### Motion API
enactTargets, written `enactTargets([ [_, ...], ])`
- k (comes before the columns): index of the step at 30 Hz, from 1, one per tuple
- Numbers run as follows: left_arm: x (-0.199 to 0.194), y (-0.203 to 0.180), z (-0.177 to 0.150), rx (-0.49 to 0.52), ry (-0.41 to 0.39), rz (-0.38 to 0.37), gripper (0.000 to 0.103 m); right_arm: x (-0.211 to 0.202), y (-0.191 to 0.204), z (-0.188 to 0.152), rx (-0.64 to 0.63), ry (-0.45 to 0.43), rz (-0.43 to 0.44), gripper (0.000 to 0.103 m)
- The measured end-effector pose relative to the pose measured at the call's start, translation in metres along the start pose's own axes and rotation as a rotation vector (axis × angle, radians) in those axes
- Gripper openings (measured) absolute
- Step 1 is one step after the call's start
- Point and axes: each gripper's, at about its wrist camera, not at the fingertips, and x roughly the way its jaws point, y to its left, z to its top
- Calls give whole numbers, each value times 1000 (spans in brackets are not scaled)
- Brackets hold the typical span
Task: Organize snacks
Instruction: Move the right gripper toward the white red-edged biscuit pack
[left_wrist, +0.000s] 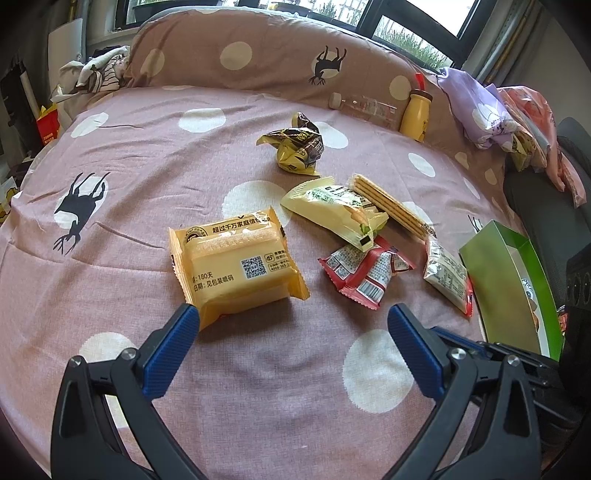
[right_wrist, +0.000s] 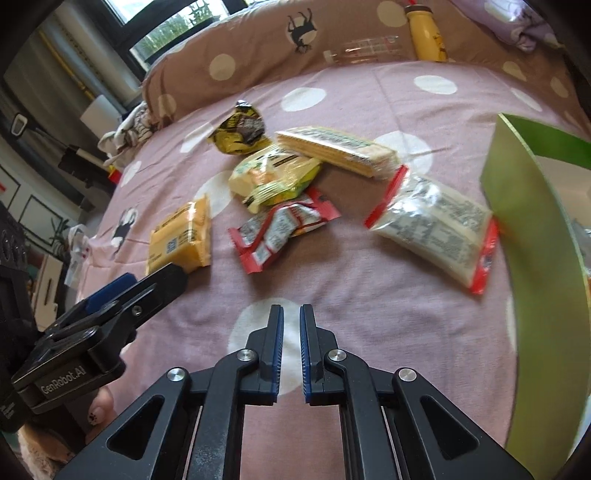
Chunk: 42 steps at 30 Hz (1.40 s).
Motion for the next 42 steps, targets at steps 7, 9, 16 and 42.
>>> enactTargets([
  [7,3,-3,-2,14,10,5,102,-10,-22,6,33,-56,-66,45],
  [9,3,-4,-2,20,12,5,102,-14,-27,7,43,-72,-65,50],
  [16,4,-5,-3,26,14,5,102,-28,-45,11,52,-132,-95,51],
  [42,3,-12,-5,41,24,-21,102,-21,-67,39,122,-155,-23,88],
])
